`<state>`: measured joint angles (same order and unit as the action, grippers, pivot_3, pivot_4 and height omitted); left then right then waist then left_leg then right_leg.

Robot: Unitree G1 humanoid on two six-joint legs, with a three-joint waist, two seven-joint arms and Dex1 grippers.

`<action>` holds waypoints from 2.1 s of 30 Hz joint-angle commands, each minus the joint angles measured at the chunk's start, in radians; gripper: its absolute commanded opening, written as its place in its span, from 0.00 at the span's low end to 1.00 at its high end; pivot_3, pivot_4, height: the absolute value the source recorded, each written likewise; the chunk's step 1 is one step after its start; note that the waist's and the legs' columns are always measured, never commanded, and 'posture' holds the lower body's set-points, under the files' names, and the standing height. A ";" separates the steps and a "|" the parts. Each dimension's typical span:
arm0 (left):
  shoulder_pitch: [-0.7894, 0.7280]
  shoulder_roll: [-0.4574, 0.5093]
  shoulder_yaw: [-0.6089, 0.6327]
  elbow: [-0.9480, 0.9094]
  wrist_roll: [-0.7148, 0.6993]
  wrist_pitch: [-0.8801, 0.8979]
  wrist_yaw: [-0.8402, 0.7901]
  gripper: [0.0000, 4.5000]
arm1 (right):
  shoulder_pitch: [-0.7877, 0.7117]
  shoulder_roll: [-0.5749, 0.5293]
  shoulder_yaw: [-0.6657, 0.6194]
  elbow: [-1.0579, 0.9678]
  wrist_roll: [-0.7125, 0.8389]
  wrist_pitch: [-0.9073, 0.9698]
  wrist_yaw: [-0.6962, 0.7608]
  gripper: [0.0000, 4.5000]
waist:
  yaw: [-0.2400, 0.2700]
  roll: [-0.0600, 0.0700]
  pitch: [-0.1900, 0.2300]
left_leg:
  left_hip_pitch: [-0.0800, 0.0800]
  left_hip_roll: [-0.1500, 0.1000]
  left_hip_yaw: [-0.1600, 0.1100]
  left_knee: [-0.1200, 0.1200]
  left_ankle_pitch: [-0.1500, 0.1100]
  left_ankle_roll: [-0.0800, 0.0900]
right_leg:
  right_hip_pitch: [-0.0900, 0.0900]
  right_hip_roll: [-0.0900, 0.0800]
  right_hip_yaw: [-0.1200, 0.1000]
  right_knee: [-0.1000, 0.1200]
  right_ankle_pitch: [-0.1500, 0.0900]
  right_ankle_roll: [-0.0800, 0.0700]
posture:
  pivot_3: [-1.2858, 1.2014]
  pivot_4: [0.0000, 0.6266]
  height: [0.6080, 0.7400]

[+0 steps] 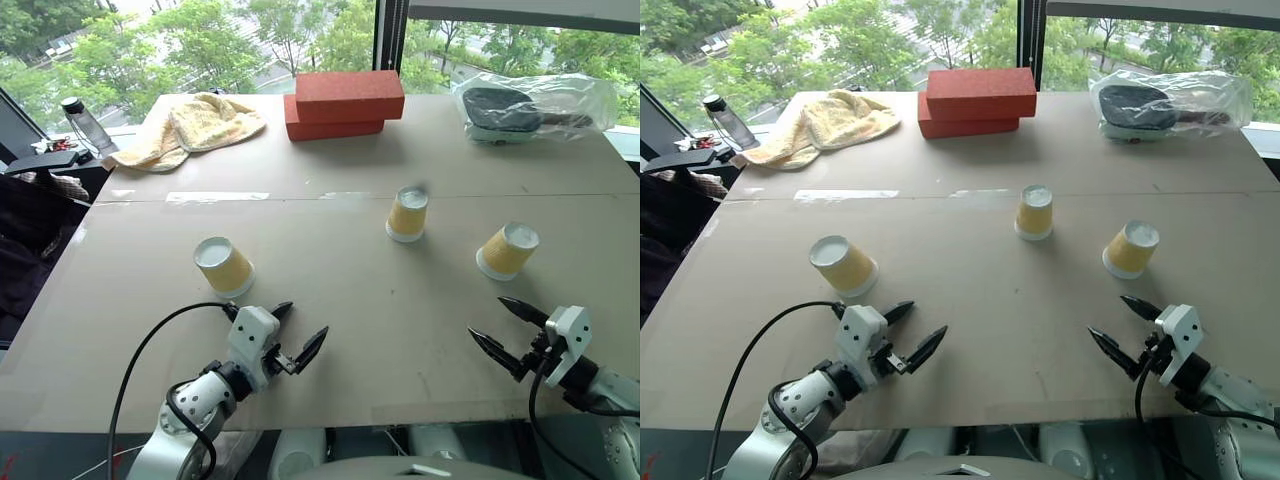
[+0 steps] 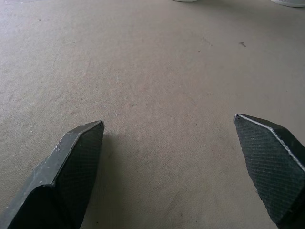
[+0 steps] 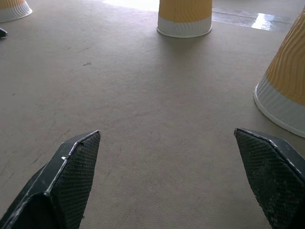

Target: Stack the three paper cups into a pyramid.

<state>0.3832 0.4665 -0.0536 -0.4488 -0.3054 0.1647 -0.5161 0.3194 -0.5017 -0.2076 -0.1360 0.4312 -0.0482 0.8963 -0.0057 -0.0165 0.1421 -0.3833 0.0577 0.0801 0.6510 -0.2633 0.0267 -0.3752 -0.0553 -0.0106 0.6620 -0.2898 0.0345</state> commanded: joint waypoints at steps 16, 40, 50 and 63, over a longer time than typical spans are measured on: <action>0.096 -0.047 0.072 0.130 0.037 -0.261 -0.046 1.00 | 0.006 -0.008 -0.002 0.027 -0.006 -0.078 0.054 0.99 | -0.004 0.001 -0.001 | 0.001 0.000 0.001 -0.001 -0.001 0.001 | 0.000 -0.003 0.000 0.000 0.000 0.000 | 0.52 0.24 0.93; -0.097 -0.216 0.288 -0.074 0.130 -0.040 0.354 1.00 | -0.262 -0.066 0.129 -0.442 0.289 0.275 0.034 0.99 | 0.020 -0.007 0.001 | -0.007 -0.002 -0.007 0.002 -0.001 0.001 | -0.002 -0.001 -0.007 -0.001 0.000 0.000 | 0.52 0.24 0.93; -0.239 -0.224 0.287 0.043 0.148 -0.001 0.360 1.00 | -0.239 -0.057 0.128 -0.465 0.286 0.269 0.011 0.99 | 0.017 -0.007 0.001 | -0.007 -0.001 -0.007 0.002 -0.001 0.001 | -0.002 0.000 -0.007 -0.001 0.000 0.001 | 0.52 0.24 0.93; -0.254 -0.196 0.305 0.174 0.130 -0.105 0.284 0.57 | -0.212 -0.067 0.125 -0.444 0.272 0.240 0.060 1.00 | 0.018 -0.007 0.001 | -0.007 -0.001 -0.007 0.003 -0.001 0.001 | -0.002 0.000 -0.007 0.000 0.000 0.001 | 0.52 0.24 0.93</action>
<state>0.1313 0.2613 0.2391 -0.2805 -0.1720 0.0898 -0.2197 0.1078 -0.5639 -0.0671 -0.5669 0.7038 0.2131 0.9409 0.0127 -0.0232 0.1429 -0.3903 0.0567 0.0727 0.6536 -0.2639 0.0279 -0.3772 -0.0553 -0.0175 0.6616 -0.2895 0.0350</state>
